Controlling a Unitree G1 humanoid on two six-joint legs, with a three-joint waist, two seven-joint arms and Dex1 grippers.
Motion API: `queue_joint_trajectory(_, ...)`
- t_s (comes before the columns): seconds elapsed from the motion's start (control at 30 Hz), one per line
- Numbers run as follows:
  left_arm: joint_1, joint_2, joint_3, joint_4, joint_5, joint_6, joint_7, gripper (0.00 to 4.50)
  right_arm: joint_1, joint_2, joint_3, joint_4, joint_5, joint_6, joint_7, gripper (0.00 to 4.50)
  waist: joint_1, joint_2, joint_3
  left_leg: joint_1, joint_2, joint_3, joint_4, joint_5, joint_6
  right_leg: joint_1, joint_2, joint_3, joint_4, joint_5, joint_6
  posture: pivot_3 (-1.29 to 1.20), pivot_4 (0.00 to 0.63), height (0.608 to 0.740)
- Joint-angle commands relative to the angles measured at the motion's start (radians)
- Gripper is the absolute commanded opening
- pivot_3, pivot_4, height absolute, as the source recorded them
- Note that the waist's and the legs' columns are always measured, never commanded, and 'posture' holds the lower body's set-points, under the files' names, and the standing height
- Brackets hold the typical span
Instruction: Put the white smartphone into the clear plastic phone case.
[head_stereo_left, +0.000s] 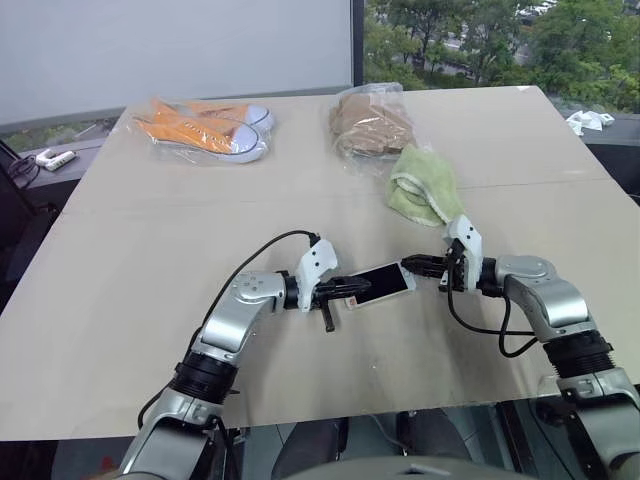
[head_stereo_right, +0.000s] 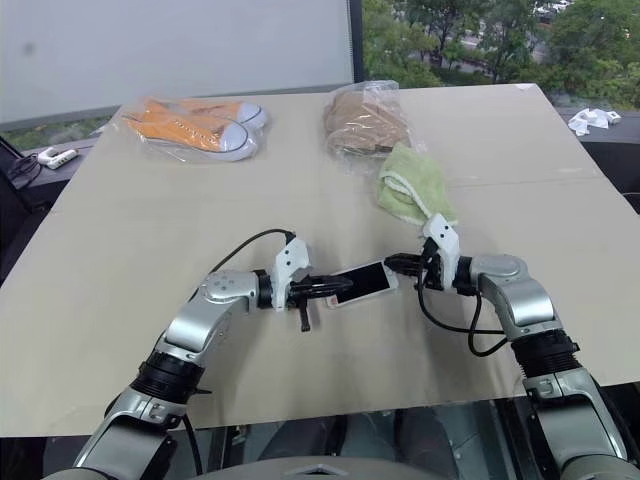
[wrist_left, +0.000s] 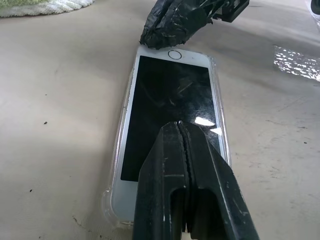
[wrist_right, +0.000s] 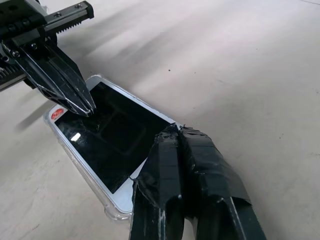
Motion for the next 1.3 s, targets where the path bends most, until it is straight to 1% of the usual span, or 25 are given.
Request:
queue_joint_trajectory(0.03,0.013,0.006,0.002,-0.021,-0.001,-0.001,0.006,0.0,0.05,-0.022,0.131,0.074,-0.1,0.075,0.003,0.06,0.0,0.0,0.0,0.0,0.0,0.0,0.0,0.0,0.0,0.0,0.0,0.0,0.0,0.0,0.0,0.0,0.15,0.74)
queue_joint_trajectory(0.43,0.025,0.012,0.011,-0.021,0.0,-0.006,0.023,0.0,0.03,-0.032,0.213,0.091,-0.171,0.145,-0.004,0.06,-0.007,-0.009,-0.012,0.004,0.0,0.0,0.0,-0.001,0.001,0.003,0.0,0.0,0.0,0.0,0.0,0.0,0.15,0.74)
queue_joint_trajectory(0.5,0.027,0.013,0.011,-0.017,0.002,-0.01,0.025,0.0,0.032,-0.034,0.224,0.085,-0.178,0.158,-0.002,0.06,-0.007,-0.01,-0.016,0.004,0.0,0.0,0.0,-0.002,0.004,0.004,0.0,0.0,0.0,0.0,0.0,0.0,0.15,0.74)
queue_joint_trajectory(0.6,0.029,0.012,0.009,-0.017,0.002,-0.01,0.027,0.0,0.035,-0.043,0.241,0.073,-0.182,0.179,0.004,0.06,-0.011,-0.01,-0.018,0.005,0.0,0.0,0.0,-0.002,0.004,0.005,0.0,0.0,0.0,0.0,0.0,0.0,0.15,0.74)
queue_joint_trajectory(0.7,0.028,0.01,0.008,-0.016,0.002,-0.011,0.028,0.0,0.038,-0.054,0.256,0.061,-0.184,0.189,0.008,0.06,-0.013,-0.01,-0.018,0.01,0.0,0.0,-0.001,-0.003,0.004,0.01,0.0,0.0,0.0,-0.001,0.0,0.0,0.15,0.74)
queue_joint_trajectory(0.87,0.025,0.008,0.008,-0.013,0.002,-0.013,0.029,0.0,0.036,-0.053,0.263,0.056,-0.179,0.198,-0.003,0.06,-0.014,-0.01,-0.018,0.011,0.0,0.0,-0.001,-0.003,0.004,0.01,0.001,0.001,0.0,-0.002,0.002,0.0,0.15,0.74)
queue_joint_trajectory(0.93,0.026,0.008,0.007,-0.013,0.003,-0.014,0.029,0.0,0.034,-0.042,0.252,0.057,-0.168,0.192,-0.006,0.06,-0.014,-0.01,-0.018,0.011,0.0,0.0,-0.001,-0.003,0.004,0.01,0.001,0.001,0.0,-0.002,0.002,0.0,0.15,0.74)
queue_joint_trajectory(1.03,0.028,0.011,0.012,-0.006,0.001,-0.017,0.029,0.0,0.032,-0.019,0.195,0.04,-0.119,0.157,-0.002,0.06,-0.016,-0.01,-0.018,0.011,0.0,0.0,-0.001,-0.003,0.004,0.01,0.001,0.001,0.0,-0.001,0.001,0.0,0.15,0.74)
queue_joint_trajectory(1.17,0.024,-0.002,0.031,0.01,-0.017,-0.013,0.04,0.0,0.038,0.003,0.128,0.027,-0.071,0.088,0.016,0.06,-0.018,-0.006,-0.013,0.011,0.001,0.0,-0.002,-0.003,0.004,0.009,0.001,0.001,0.0,-0.001,0.001,0.0,0.15,0.74)
queue_joint_trajectory(1.3,0.02,-0.01,0.039,0.015,-0.031,-0.006,0.041,0.0,0.043,0.029,0.07,0.037,-0.048,0.002,0.003,0.06,-0.02,-0.004,-0.006,0.01,0.0,0.0,-0.002,-0.003,0.004,0.008,0.001,0.001,0.0,-0.001,0.0,0.0,0.15,0.74)
